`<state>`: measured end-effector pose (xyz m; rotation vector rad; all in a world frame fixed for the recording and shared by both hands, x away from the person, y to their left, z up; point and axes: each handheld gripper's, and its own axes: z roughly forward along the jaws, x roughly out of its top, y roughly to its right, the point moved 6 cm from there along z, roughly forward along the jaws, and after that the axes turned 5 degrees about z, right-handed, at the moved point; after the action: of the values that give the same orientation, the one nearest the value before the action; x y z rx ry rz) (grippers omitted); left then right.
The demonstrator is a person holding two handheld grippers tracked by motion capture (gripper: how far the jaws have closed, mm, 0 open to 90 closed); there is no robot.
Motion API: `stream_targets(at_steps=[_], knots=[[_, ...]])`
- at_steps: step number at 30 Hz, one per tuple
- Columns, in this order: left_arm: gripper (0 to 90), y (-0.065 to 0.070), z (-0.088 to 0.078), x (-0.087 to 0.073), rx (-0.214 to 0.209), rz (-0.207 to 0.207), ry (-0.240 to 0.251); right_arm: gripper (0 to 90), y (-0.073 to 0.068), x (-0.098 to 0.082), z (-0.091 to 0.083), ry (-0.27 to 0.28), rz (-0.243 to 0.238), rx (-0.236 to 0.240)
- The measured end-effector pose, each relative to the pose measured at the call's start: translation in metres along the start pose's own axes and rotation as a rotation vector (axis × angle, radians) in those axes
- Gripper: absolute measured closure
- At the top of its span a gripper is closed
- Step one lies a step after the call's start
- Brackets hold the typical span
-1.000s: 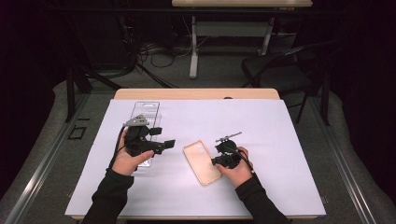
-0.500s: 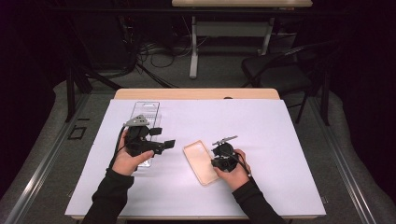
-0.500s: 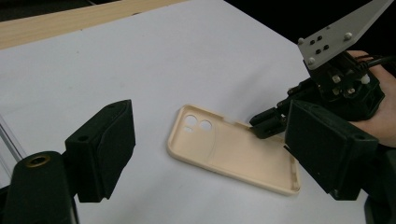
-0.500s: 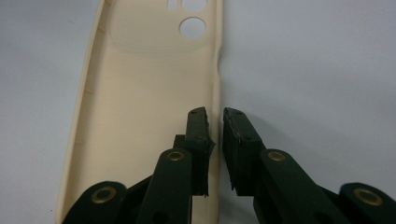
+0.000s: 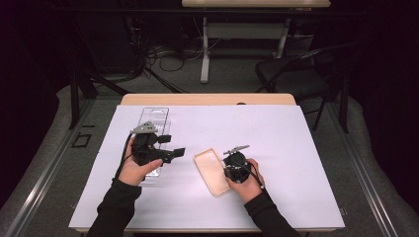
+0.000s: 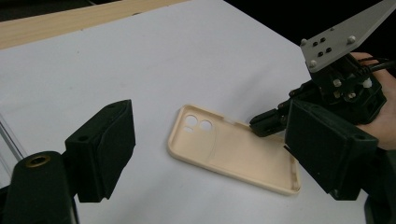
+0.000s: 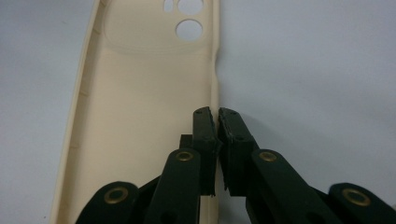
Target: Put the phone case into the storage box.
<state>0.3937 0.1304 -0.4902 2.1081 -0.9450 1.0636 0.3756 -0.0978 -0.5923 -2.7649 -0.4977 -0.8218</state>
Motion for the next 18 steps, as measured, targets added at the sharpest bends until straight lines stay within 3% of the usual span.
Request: stream_targets(at_steps=[18], knots=[[16.7,-0.0007,-0.0001,-0.0003,0.001,-0.004,-0.001,87.2,-0.0016,-0.0007,-0.0001,0.005,0.0,-0.022]])
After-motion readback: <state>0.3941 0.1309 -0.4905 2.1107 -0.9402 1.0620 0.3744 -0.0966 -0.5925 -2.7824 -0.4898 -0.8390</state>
